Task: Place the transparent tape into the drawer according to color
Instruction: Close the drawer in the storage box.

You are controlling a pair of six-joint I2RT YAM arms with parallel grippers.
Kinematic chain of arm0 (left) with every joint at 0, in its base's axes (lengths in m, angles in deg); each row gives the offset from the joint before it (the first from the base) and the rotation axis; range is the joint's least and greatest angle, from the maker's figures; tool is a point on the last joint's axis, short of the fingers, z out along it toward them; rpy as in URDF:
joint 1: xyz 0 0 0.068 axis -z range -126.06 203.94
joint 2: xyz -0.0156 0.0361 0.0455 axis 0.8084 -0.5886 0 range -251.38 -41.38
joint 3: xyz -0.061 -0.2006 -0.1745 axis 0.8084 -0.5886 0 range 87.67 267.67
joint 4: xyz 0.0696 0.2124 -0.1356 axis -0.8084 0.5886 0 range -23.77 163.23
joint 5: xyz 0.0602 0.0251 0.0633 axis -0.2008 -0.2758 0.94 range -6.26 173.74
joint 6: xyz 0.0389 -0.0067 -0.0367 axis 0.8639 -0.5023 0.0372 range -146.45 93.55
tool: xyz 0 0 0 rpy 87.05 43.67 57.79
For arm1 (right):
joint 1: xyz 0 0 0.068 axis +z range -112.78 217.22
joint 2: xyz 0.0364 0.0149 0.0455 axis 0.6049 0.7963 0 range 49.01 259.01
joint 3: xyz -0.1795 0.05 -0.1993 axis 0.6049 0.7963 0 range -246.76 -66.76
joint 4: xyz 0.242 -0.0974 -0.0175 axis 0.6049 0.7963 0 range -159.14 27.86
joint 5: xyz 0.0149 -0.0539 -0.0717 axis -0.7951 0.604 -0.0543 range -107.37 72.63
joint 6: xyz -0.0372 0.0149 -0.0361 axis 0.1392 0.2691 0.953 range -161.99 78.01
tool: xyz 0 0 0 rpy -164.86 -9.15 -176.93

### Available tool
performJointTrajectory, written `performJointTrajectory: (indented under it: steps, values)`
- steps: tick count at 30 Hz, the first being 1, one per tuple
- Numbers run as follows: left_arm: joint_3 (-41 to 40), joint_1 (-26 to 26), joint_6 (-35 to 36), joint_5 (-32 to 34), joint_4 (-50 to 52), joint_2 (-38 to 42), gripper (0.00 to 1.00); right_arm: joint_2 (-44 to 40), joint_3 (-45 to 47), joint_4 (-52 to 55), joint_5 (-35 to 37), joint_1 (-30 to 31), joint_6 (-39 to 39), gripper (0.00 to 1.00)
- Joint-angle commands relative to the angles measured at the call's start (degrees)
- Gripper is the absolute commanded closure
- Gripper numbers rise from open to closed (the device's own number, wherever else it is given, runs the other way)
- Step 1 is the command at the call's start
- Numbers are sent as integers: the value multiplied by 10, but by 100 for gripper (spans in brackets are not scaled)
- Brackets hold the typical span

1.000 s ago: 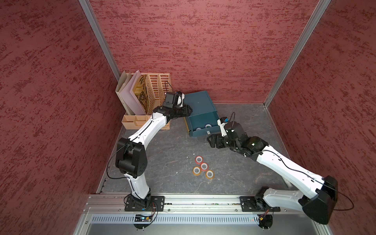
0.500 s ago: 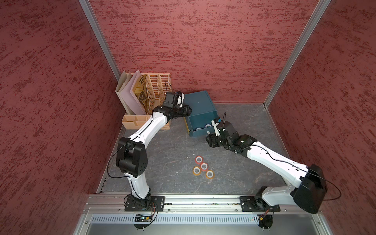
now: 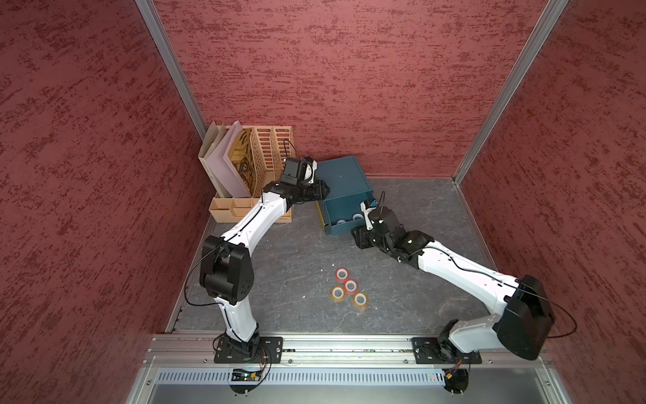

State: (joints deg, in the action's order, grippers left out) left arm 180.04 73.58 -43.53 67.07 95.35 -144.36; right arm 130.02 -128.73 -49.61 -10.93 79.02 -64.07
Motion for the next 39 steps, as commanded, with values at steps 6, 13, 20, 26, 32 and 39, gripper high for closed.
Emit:
performJointTrajectory:
  steps: [6,13,20,26,32,39]
  values:
    - [16,-1,13,-12,18,-13,52,9,-1,-72,36,6,18,50]
    - [15,-2,16,-19,21,-12,52,43,-18,-106,45,5,35,50]
    - [15,0,19,-27,22,-12,52,83,-44,-143,57,6,53,50]
    - [16,0,24,-28,27,-11,53,104,-47,-192,72,6,61,50]
    - [18,0,28,-29,30,-10,53,120,-47,-240,87,6,74,50]
    - [21,0,32,-34,34,-11,53,142,-58,-280,101,7,88,50]
